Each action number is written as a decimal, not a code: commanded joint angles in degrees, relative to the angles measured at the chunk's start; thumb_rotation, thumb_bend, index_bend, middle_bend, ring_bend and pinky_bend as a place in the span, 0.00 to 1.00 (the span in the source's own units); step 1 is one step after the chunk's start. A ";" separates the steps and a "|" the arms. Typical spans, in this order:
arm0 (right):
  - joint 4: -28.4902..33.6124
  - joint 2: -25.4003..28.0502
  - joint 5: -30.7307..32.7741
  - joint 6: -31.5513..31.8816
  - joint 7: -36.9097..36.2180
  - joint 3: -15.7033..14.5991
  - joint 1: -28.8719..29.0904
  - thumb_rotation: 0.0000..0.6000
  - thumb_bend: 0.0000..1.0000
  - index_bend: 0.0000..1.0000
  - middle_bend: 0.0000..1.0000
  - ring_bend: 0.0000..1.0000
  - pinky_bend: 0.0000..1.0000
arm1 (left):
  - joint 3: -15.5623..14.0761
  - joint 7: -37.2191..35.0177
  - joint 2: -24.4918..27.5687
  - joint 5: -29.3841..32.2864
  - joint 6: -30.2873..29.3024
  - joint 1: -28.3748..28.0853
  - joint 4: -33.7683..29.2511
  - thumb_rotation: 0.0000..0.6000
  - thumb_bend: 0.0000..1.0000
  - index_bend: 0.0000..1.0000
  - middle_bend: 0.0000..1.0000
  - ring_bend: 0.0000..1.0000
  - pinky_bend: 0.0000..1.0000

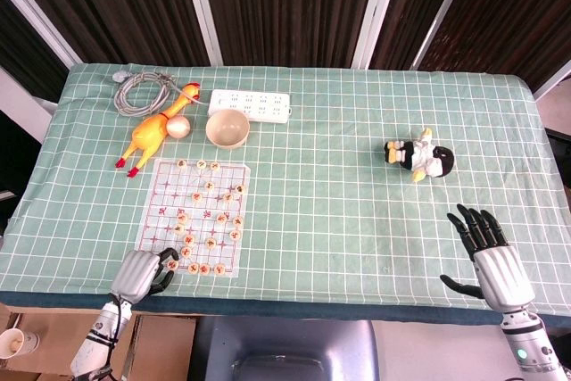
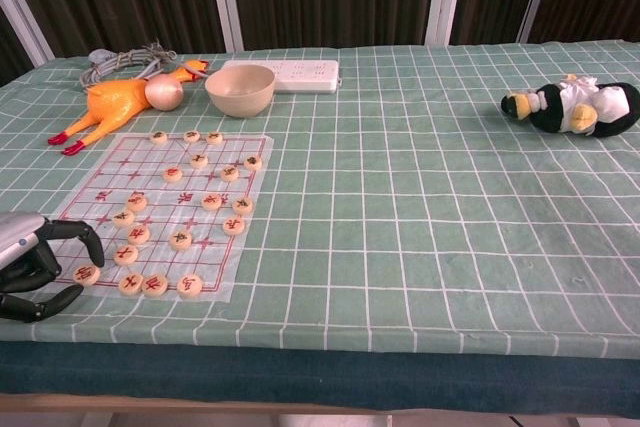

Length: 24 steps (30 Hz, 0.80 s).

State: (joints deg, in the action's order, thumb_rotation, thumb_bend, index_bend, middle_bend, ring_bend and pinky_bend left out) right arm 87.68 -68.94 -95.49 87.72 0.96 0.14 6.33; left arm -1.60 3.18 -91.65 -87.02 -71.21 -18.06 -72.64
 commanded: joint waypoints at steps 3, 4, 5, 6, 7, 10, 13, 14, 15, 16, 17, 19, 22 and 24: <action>0.15 0.18 -0.25 0.03 -0.39 -0.15 -0.02 1.00 0.12 0.00 0.00 0.00 0.00 | -0.16 -0.19 0.04 0.02 0.20 0.06 0.41 1.00 0.39 0.48 1.00 1.00 1.00; 0.17 0.23 -0.34 -0.03 -0.60 -0.23 0.00 1.00 0.12 0.00 0.00 0.00 0.00 | -0.16 -0.24 0.02 0.01 0.14 0.09 0.48 1.00 0.39 0.48 1.00 1.00 1.00; 0.16 0.27 -0.39 -0.05 -0.74 -0.26 0.02 1.00 0.12 0.00 0.00 0.00 0.00 | -0.13 -0.29 0.00 0.01 0.07 0.13 0.51 1.00 0.39 0.48 1.00 1.00 1.00; 0.12 0.29 -0.40 -0.11 -0.80 -0.24 0.06 1.00 0.12 0.00 0.00 0.00 0.00 | -0.12 -0.34 -0.01 0.03 0.02 0.17 0.52 1.00 0.39 0.48 1.00 1.00 1.00; 0.07 0.30 -0.38 -0.16 -0.83 -0.22 0.10 1.00 0.12 0.00 0.00 0.00 0.00 | -0.08 -0.37 -0.03 0.07 0.02 0.18 0.55 1.00 0.39 0.47 1.00 1.00 1.00; 0.08 0.41 -0.47 -0.26 -1.01 -0.32 0.12 1.00 0.12 0.00 0.00 0.00 0.00 | -0.08 -0.25 -0.03 0.16 0.34 0.08 0.75 1.00 0.39 0.46 1.00 1.00 1.00; 0.20 0.71 -0.80 -0.49 -1.97 -0.57 0.26 1.00 0.12 0.00 0.00 0.00 0.00 | -0.30 0.08 0.10 0.09 0.83 -0.07 0.72 1.00 0.39 0.44 1.00 1.00 1.00; 0.22 0.83 -0.92 -0.54 -2.31 -0.65 0.30 1.00 0.12 0.00 0.00 0.00 0.00 | -0.38 0.28 0.16 0.13 1.02 -0.10 0.56 1.00 0.39 0.44 1.00 1.00 1.00; 0.23 0.91 -0.98 -0.60 -2.44 -0.72 0.32 1.00 0.12 0.00 0.00 0.00 0.00 | -0.43 0.57 0.20 0.13 1.13 -0.13 0.47 1.00 0.39 0.42 1.00 1.00 1.00; 0.25 0.98 -1.00 -0.66 -2.49 -0.77 0.33 1.00 0.12 0.00 0.00 0.00 0.00 | -0.42 0.79 0.23 0.15 1.16 -0.15 0.35 1.00 0.39 0.41 1.00 1.00 1.00; 0.30 1.05 -0.95 -0.79 -2.39 -0.83 0.33 1.00 0.12 0.00 0.00 0.00 0.00 | -0.39 1.04 0.27 0.15 1.16 -0.17 0.17 1.00 0.39 0.39 1.00 1.00 1.00; 0.34 1.04 -0.67 -1.18 -1.93 -0.81 0.39 1.00 0.12 0.00 0.00 0.00 0.00 | -0.30 1.30 0.39 0.00 0.85 -0.16 -0.17 1.00 0.39 0.37 1.00 1.00 1.00; 0.61 1.08 -0.53 -1.79 -1.93 -0.97 0.54 1.00 0.12 0.00 0.00 0.00 0.00 | -0.14 1.26 0.67 -0.20 0.17 -0.03 -0.63 1.00 0.39 0.35 1.00 1.00 1.00; 0.80 1.23 -0.73 -1.99 -2.23 -1.17 0.61 1.00 0.12 0.00 0.00 0.00 0.00 | -0.09 1.33 1.14 -0.31 -0.39 0.17 -1.09 1.00 0.39 0.34 1.00 1.00 1.00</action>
State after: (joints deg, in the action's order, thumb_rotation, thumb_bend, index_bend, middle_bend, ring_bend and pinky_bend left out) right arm 88.43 -67.76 -96.17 85.77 -1.23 -0.98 6.92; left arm -1.73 4.50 -90.68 -87.26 -71.40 -17.99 -73.56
